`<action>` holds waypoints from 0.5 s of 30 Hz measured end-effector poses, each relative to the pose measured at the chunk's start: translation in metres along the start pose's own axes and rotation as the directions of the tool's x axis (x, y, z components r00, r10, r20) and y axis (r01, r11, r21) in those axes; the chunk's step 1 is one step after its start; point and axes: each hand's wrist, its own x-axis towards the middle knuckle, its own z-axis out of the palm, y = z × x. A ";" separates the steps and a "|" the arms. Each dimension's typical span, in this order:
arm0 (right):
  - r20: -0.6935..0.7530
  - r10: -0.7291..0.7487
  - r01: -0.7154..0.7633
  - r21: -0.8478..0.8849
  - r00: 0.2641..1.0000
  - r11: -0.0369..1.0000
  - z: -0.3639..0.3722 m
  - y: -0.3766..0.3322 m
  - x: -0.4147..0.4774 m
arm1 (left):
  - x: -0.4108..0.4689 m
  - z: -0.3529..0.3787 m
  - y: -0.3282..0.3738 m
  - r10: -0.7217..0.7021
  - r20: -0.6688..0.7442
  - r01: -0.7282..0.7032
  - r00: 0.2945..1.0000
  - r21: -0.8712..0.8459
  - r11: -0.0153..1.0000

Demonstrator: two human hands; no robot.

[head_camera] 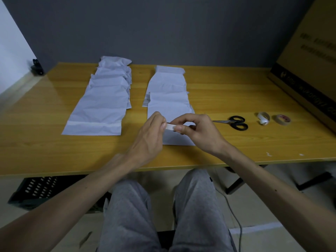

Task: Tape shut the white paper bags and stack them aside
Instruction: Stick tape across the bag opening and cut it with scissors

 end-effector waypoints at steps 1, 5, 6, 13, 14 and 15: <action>0.018 0.003 -0.003 0.000 1.000 1.000 -0.001 0.000 0.001 | 0.000 -0.001 0.000 0.001 0.015 -0.001 1.000 0.005 1.000; 0.064 0.006 -0.010 0.067 0.998 0.998 -0.008 0.001 0.003 | 0.002 -0.007 -0.001 0.025 0.061 -0.025 0.998 -0.007 1.000; 0.068 0.006 -0.012 0.085 0.998 0.996 -0.009 0.000 0.004 | 0.003 -0.009 0.000 0.020 0.068 -0.019 0.998 -0.011 1.000; 0.029 0.054 -0.055 0.024 0.998 0.998 -0.018 0.005 0.005 | 0.004 -0.017 -0.002 -0.019 0.076 0.026 0.997 -0.096 0.995; -0.007 0.064 -0.064 0.024 0.998 0.998 -0.021 0.006 0.004 | 0.003 -0.020 -0.005 -0.048 0.070 0.055 0.996 -0.116 0.992; -0.047 0.071 -0.069 0.042 0.996 0.997 -0.023 0.005 0.004 | 0.003 -0.023 -0.007 -0.078 0.076 0.088 0.994 -0.132 0.987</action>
